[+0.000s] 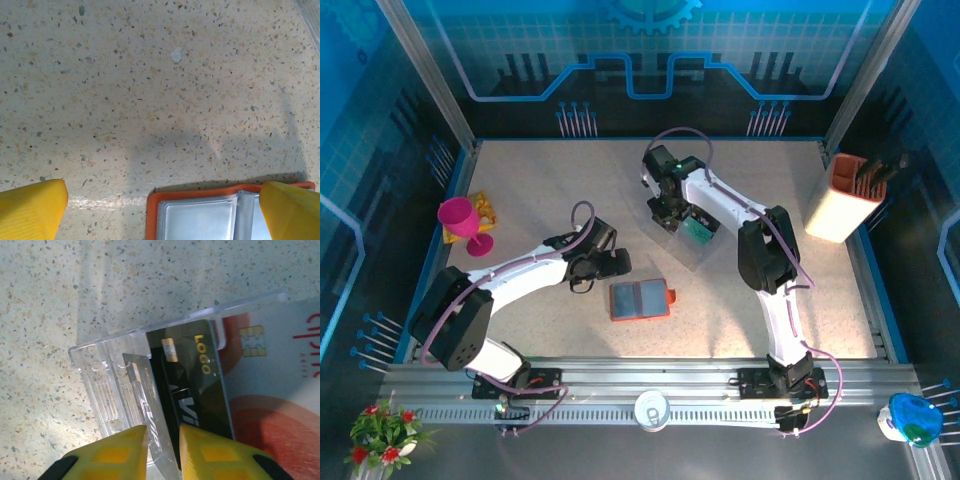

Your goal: Put the credit cards into the card holder

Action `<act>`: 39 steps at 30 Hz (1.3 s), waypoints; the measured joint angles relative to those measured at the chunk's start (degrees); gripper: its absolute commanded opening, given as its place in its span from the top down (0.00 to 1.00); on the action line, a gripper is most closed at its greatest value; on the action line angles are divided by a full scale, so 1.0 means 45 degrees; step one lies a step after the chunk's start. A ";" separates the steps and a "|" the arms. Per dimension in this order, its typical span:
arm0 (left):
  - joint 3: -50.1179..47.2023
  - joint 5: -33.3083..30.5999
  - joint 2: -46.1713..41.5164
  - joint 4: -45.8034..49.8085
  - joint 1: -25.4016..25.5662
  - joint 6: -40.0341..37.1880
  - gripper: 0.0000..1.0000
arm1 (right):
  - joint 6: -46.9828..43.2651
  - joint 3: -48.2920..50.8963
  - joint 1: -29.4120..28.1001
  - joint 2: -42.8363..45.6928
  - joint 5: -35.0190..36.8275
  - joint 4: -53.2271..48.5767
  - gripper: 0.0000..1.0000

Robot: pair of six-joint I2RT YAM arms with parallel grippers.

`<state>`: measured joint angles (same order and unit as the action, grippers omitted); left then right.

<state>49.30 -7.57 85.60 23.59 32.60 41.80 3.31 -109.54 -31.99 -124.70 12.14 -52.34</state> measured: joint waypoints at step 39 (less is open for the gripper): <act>-0.0180 0.0228 -0.0287 0.0491 -0.0209 -0.0806 0.01 | 0.0340 0.0379 -0.0418 0.3317 -0.2574 0.0097 1.00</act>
<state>48.49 -6.55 84.31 25.80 31.66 38.17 4.84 -107.83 -33.87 -109.78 0.56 -51.90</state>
